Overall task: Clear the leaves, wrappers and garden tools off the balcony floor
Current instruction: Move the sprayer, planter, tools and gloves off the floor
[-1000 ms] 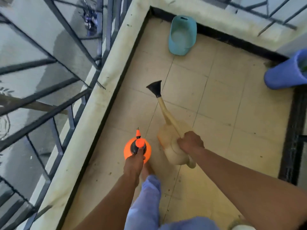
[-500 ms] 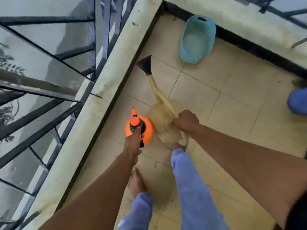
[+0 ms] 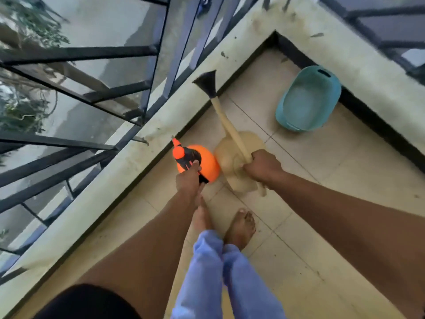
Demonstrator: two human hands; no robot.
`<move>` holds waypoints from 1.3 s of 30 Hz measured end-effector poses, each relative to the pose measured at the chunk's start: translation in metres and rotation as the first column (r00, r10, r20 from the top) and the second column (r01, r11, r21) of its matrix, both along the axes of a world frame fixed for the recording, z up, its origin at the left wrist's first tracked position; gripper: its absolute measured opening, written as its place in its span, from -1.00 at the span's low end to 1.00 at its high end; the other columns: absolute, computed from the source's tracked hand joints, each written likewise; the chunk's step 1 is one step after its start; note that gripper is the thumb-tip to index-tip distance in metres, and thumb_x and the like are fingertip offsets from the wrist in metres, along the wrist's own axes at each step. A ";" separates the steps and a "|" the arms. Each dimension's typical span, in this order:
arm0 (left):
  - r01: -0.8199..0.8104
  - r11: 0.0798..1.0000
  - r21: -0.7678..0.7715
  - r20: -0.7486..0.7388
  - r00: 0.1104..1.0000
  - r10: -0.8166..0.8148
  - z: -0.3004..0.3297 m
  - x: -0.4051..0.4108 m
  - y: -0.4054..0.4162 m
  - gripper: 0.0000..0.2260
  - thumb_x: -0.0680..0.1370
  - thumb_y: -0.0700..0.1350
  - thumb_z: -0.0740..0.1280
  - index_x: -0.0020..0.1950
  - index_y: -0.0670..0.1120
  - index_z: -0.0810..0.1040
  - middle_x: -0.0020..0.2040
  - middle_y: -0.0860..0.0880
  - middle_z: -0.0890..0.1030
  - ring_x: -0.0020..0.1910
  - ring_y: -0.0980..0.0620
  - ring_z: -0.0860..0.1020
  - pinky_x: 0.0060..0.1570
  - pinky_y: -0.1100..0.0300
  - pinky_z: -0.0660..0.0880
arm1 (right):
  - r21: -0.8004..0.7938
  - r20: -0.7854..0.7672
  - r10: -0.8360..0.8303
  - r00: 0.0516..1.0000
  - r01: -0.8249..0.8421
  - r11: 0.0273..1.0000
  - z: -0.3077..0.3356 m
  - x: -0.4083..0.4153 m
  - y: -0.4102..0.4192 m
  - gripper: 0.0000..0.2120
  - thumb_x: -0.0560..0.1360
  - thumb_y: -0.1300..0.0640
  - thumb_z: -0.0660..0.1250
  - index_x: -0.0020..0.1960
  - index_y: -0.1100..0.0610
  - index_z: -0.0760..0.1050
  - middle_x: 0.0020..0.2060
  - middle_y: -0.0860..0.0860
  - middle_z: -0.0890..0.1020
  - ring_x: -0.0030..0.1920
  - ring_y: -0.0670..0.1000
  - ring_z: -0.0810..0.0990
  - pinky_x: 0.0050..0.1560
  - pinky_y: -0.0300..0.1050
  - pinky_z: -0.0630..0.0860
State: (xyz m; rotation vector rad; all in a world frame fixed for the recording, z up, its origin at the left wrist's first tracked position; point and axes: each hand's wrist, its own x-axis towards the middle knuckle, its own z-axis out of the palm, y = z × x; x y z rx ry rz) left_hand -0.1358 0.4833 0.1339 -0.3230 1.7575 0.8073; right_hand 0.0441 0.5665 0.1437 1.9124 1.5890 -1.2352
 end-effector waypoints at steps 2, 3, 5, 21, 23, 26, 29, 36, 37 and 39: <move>-0.006 1.000 0.014 -0.012 1.000 0.006 -0.011 -0.010 0.008 -0.85 0.64 -0.02 0.37 -0.06 -0.07 0.55 0.07 -0.11 0.54 0.06 -0.07 0.54 0.29 -0.15 0.55 | 0.027 -0.006 0.073 0.997 -0.073 0.997 -0.009 -0.005 0.017 -0.68 0.51 -0.12 0.40 0.13 0.08 0.55 0.03 0.07 0.63 0.04 0.16 0.61 -0.09 -0.06 0.47; -0.025 1.000 0.018 -0.011 1.000 0.025 -0.019 -0.011 0.010 -0.85 0.65 -0.01 0.36 -0.04 -0.06 0.54 0.08 -0.10 0.54 0.06 -0.05 0.54 0.30 -0.11 0.55 | 0.043 -0.004 0.108 0.994 -0.108 0.993 -0.012 -0.007 0.025 -0.69 0.51 -0.14 0.40 0.09 0.07 0.54 0.01 0.06 0.62 0.03 0.16 0.61 -0.09 -0.05 0.47; -0.078 0.997 0.014 -0.001 0.997 0.078 -0.031 -0.011 0.010 -0.85 0.67 0.05 0.32 0.07 -0.02 0.56 0.17 -0.06 0.55 0.08 0.04 0.52 0.29 0.09 0.54 | 0.068 -0.003 0.172 0.985 -0.172 0.983 -0.020 -0.012 0.037 -0.70 0.50 -0.15 0.41 0.02 0.07 0.52 -0.03 0.05 0.60 0.00 0.14 0.59 -0.12 -0.06 0.44; -0.263 0.965 -0.015 -0.194 0.947 0.255 -0.040 -0.032 0.014 -0.74 0.58 0.08 0.45 -0.18 -0.07 0.56 -0.21 0.03 0.52 -0.09 -0.03 0.49 0.14 0.01 0.57 | 0.131 0.028 0.319 0.947 -0.320 0.938 -0.038 -0.057 0.049 -0.65 0.52 -0.20 0.40 -0.21 0.03 0.41 -0.24 -0.04 0.53 -0.23 0.04 0.53 -0.37 -0.15 0.28; -0.256 0.967 -0.015 -0.171 0.953 0.250 -0.045 -0.029 0.015 -0.74 0.59 0.09 0.43 -0.18 -0.05 0.54 -0.20 0.03 0.52 -0.11 -0.02 0.47 0.05 0.07 0.51 | 0.130 0.045 0.312 0.949 -0.315 0.940 -0.038 -0.064 0.048 -0.67 0.52 -0.19 0.41 -0.18 0.03 0.43 -0.23 -0.04 0.52 -0.16 0.11 0.56 -0.32 -0.12 0.30; -0.223 0.975 -0.009 -0.085 0.971 0.222 -0.043 -0.025 0.020 -0.72 0.61 0.15 0.38 0.07 -0.06 0.63 -0.03 0.02 0.57 -0.06 -0.01 0.50 -0.03 0.11 0.55 | 0.152 0.089 0.326 0.941 -0.337 0.929 -0.037 -0.073 0.045 -0.70 0.54 -0.17 0.40 -0.11 0.05 0.46 -0.18 -0.02 0.56 -0.08 0.16 0.59 -0.22 -0.08 0.38; -0.239 0.971 -0.014 -0.037 0.971 0.238 -0.038 -0.021 0.021 -0.54 0.61 0.20 0.35 0.38 -0.07 0.56 0.25 -0.03 0.54 0.22 -0.06 0.50 -0.14 0.13 0.58 | 0.154 0.119 0.369 0.922 -0.385 0.910 -0.035 -0.080 0.041 -0.74 0.56 -0.15 0.38 -0.05 0.04 0.46 -0.07 0.04 0.61 -0.03 0.18 0.59 -0.18 -0.06 0.40; -0.252 0.968 -0.011 -0.148 0.958 0.247 -0.046 -0.023 0.011 -0.72 0.60 0.14 0.40 -0.01 -0.08 0.63 -0.21 0.05 0.51 -0.25 0.08 0.46 -0.07 0.11 0.55 | 0.110 0.157 0.408 0.899 -0.427 0.898 -0.032 -0.089 0.037 -0.78 0.65 -0.11 0.23 0.05 0.05 0.43 0.06 0.10 0.61 -0.10 0.14 0.44 -0.19 -0.06 0.33; -0.258 0.966 -0.007 -0.182 0.950 0.253 -0.048 -0.024 0.008 -0.74 0.60 0.13 0.41 -0.12 -0.05 0.60 -0.28 0.06 0.48 -0.31 0.10 0.42 -0.06 0.10 0.54 | 0.106 0.156 0.408 0.900 -0.426 0.899 -0.032 -0.090 0.036 -0.77 0.65 -0.10 0.22 0.09 0.07 0.45 0.07 0.11 0.61 -0.09 0.14 0.44 -0.18 -0.05 0.33; -0.262 0.965 -0.001 -0.207 0.944 0.256 -0.051 -0.026 0.000 -0.74 0.59 0.12 0.43 -0.18 -0.02 0.60 -0.30 0.05 0.49 -0.28 0.06 0.45 0.06 0.08 0.57 | 0.096 0.144 0.397 0.906 -0.413 0.906 -0.032 -0.091 0.035 -0.73 0.65 -0.10 0.22 0.16 0.09 0.48 0.09 0.12 0.61 -0.03 0.16 0.51 -0.15 -0.04 0.36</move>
